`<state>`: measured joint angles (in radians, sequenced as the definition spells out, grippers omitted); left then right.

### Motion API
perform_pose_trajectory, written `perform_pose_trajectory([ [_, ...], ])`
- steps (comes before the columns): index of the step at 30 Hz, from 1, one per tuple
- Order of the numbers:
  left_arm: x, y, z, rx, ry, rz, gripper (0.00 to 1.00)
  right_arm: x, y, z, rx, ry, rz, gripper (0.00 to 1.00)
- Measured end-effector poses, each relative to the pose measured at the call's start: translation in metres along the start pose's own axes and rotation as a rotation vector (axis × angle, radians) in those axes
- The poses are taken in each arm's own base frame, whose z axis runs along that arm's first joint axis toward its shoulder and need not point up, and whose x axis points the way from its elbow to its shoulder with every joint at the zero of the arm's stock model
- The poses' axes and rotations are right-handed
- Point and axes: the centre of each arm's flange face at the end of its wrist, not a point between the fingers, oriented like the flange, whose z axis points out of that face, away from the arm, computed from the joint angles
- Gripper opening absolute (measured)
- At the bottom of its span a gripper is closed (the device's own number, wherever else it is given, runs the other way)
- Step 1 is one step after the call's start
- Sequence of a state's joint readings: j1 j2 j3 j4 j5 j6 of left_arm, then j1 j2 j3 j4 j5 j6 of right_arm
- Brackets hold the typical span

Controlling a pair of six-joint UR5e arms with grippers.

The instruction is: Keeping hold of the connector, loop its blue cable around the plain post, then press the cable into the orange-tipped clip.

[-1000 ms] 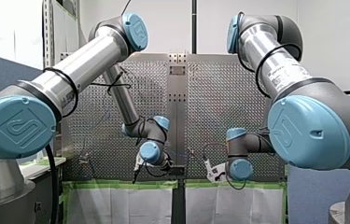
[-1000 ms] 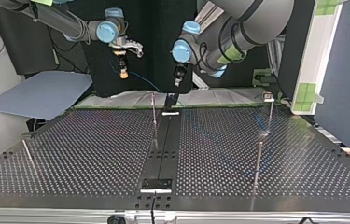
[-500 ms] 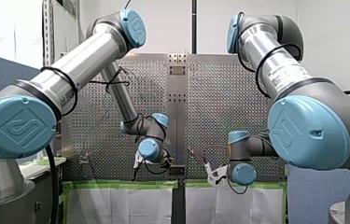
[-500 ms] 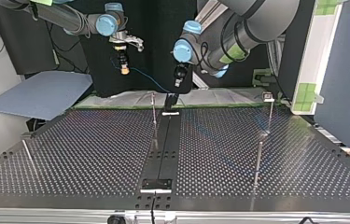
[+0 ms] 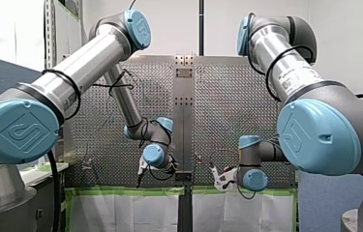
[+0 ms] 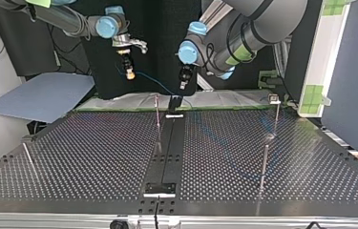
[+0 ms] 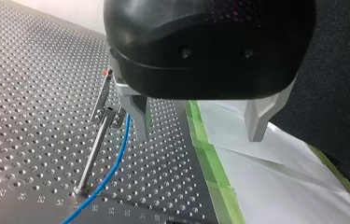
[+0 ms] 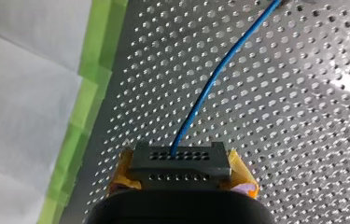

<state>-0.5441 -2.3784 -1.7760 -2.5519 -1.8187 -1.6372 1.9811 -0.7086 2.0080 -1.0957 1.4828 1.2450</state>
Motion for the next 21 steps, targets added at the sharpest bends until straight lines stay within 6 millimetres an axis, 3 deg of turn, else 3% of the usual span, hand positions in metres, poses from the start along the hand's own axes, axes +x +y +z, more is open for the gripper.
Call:
perform_pose_trajectory([
  [4,-0.003,0.003,0.0,-0.009,0.002,0.001,1.0,0.003,0.0,0.005,0.028,0.011,-0.005,0.0],
  [8,-0.022,0.01,0.0,-0.045,-0.009,-0.008,1.0,0.004,0.001,0.009,0.037,0.012,-0.007,0.0],
  [21,-0.131,0.006,-0.004,-0.113,-0.126,-0.082,1.0,0.005,0.003,0.012,0.039,0.005,-0.009,0.0],
])
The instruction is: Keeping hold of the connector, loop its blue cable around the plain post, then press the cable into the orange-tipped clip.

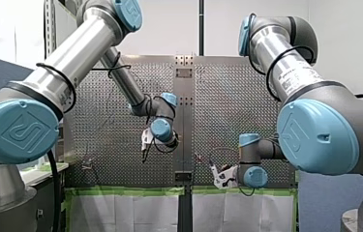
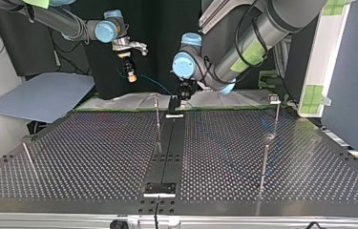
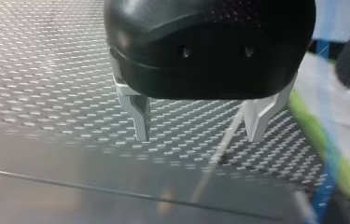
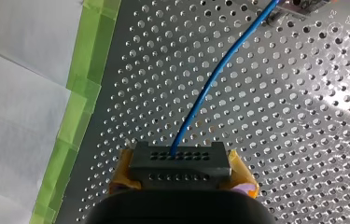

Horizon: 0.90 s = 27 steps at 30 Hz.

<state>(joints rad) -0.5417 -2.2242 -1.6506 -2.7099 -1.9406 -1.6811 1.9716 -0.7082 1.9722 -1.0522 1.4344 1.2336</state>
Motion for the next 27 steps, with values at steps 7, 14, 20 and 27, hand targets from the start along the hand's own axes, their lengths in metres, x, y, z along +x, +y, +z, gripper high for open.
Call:
perform_pose_trajectory([
  [7,-0.066,-0.005,-0.005,-0.054,-0.07,0.035,1.0,0.0,0.0,0.001,0.001,-0.002,0.002,0.0],
  [14,-0.116,-0.002,-0.017,-0.079,-0.103,0.066,1.0,0.0,0.0,0.001,0.002,-0.006,0.006,0.0],
  [20,-0.127,0.0,-0.026,-0.058,-0.076,0.118,1.0,0.0,0.001,0.001,0.002,-0.007,0.008,0.0],
  [27,-0.09,0.0,-0.022,-0.064,0.037,0.216,1.0,0.0,0.0,0.001,0.002,-0.007,0.01,0.0],
])
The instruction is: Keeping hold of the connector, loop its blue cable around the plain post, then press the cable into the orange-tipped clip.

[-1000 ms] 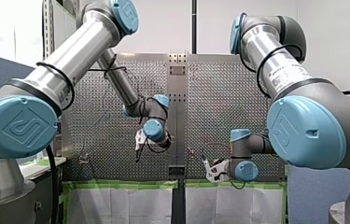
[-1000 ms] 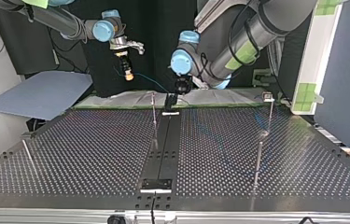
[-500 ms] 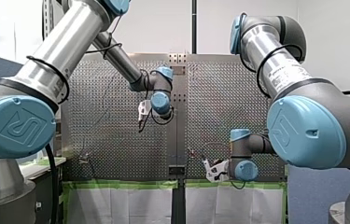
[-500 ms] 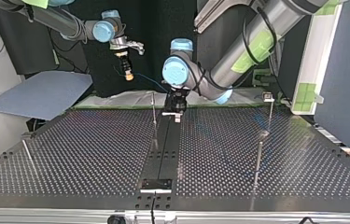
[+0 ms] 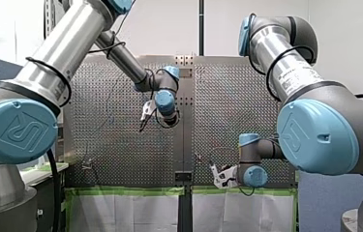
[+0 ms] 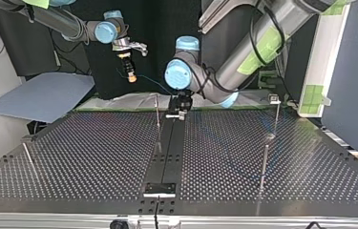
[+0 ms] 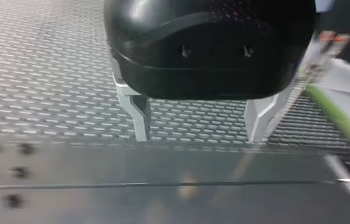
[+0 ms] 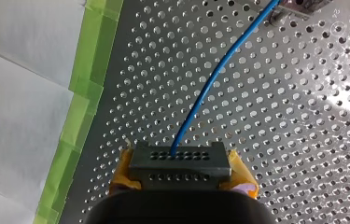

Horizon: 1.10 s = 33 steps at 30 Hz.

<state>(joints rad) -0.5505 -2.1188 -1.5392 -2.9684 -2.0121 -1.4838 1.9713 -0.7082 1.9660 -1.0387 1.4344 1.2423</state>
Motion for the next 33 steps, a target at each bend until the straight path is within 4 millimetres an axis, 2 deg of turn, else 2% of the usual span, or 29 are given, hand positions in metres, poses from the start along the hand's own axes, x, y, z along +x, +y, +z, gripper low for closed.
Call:
perform_pose_trajectory([
  [6,0.03,-0.002,0.013,-0.01,0.095,0.06,1.0,0.0,0.0,0.0,0.0,0.001,0.0,0.0],
  [12,0.048,-0.012,0.027,0.0,0.162,0.115,1.0,0.0,0.0,0.001,0.0,0.0,-0.001,0.0],
  [17,0.054,-0.019,0.035,0.002,0.197,0.14,1.0,0.001,0.0,0.001,0.0,0.0,-0.003,0.0],
  [23,0.046,-0.019,0.039,-0.004,0.22,0.16,1.0,0.001,-0.001,0.001,0.007,0.006,-0.013,0.0],
  [33,0.076,-0.027,0.034,-0.003,0.338,0.237,1.0,0.007,-0.002,0.009,0.046,0.035,-0.044,0.0],
])
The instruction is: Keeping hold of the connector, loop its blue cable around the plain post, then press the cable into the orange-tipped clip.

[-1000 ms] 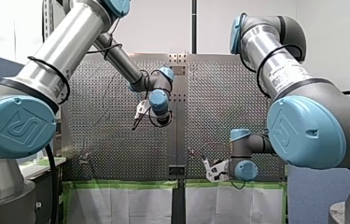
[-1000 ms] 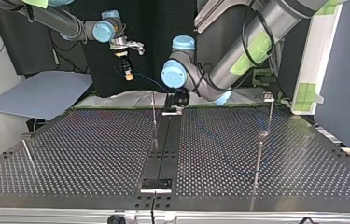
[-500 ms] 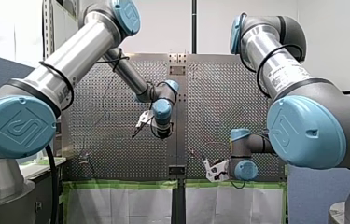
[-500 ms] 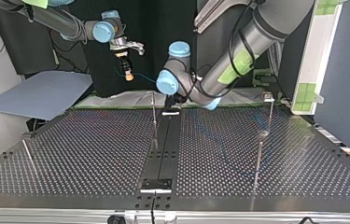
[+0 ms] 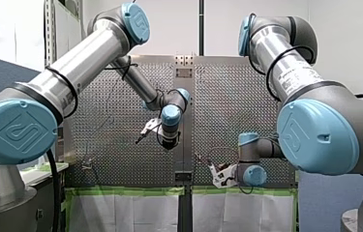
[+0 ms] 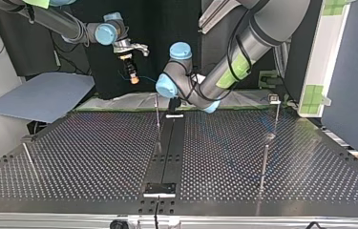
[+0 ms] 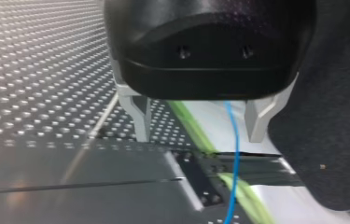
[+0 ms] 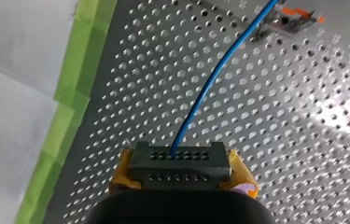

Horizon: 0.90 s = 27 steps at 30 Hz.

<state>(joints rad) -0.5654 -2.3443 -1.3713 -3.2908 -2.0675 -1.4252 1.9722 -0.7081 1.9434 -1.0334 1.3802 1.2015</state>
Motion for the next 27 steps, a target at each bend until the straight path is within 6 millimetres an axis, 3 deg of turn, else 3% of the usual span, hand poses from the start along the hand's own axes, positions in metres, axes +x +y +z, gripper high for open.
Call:
perform_pose_trajectory([
  [21,0.018,-0.001,-0.02,0.06,0.169,0.091,1.0,0.006,-0.01,0.004,0.098,0.033,-0.013,0.0],
  [27,0.025,-0.007,-0.013,0.085,0.225,0.092,1.0,0.007,-0.012,0.003,0.105,0.035,-0.017,0.0],
])
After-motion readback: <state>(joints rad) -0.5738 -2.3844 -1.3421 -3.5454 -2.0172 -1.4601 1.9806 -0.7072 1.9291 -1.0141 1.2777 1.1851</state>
